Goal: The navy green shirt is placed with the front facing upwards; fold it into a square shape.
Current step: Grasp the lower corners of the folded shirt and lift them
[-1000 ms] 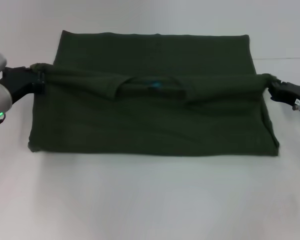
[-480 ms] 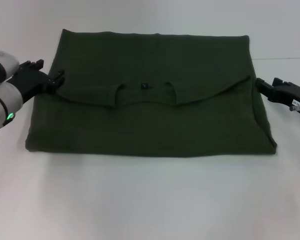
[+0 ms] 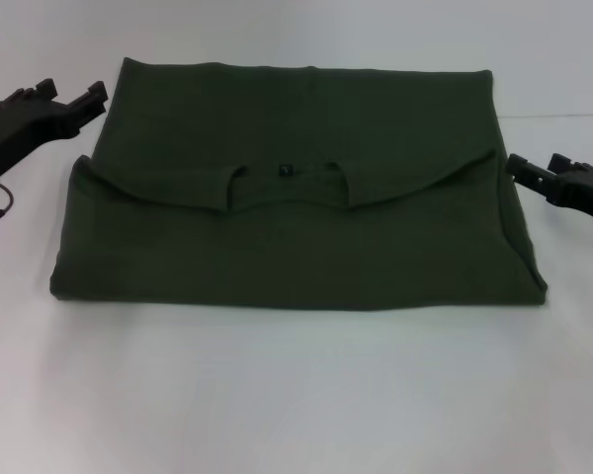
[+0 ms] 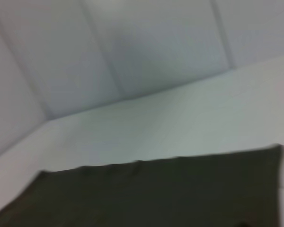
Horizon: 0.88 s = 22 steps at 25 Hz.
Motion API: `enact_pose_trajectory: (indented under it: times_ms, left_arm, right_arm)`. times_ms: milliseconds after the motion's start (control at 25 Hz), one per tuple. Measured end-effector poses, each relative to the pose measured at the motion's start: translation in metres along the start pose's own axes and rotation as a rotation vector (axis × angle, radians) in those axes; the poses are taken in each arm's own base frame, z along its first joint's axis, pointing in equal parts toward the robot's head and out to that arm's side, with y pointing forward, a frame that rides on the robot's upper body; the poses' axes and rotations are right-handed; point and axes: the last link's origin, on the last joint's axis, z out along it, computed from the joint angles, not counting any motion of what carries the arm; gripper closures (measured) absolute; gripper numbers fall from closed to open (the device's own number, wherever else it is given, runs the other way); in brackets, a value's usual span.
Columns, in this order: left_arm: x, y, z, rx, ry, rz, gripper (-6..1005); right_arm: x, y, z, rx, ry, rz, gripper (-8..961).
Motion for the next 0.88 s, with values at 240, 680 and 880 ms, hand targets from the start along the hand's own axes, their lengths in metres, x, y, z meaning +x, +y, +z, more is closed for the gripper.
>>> enact_pose_trajectory:
  times_ms: [240, 680, 880]
  left_arm:
    - [0.007, -0.001, -0.032, -0.196, -0.103, -0.12, 242]
    - [-0.01, -0.016, -0.081, -0.249, -0.506, -0.123, 247]
    - [-0.024, -0.034, -0.089, -0.115, -0.593, -0.123, 247]
  right_arm:
    - [0.009, 0.023, -0.029, -0.236, 0.002, -0.159, 122]
    - [0.03, 0.054, -0.074, -0.55, 0.065, -0.318, 122]
    - [0.032, 0.054, -0.076, -0.548, 0.062, -0.306, 123]
